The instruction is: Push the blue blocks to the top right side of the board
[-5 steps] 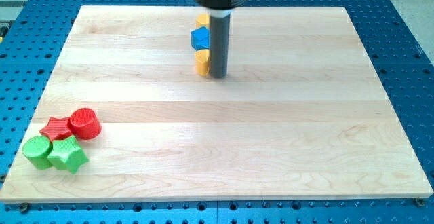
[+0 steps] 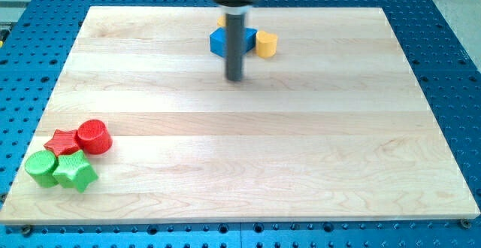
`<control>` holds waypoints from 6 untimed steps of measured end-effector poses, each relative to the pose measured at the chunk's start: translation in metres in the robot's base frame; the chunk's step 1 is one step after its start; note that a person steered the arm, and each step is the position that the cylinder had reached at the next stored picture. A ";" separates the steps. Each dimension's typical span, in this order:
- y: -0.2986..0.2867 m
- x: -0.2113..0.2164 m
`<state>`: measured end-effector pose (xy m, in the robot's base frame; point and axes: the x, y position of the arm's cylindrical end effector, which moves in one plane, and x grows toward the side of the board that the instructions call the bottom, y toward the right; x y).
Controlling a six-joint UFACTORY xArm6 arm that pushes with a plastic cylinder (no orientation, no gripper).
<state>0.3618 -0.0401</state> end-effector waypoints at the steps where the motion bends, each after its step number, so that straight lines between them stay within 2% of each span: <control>1: -0.017 -0.042; 2: 0.008 -0.070; 3: 0.071 -0.082; 4: 0.124 -0.082; 5: 0.127 -0.083; 6: 0.198 -0.087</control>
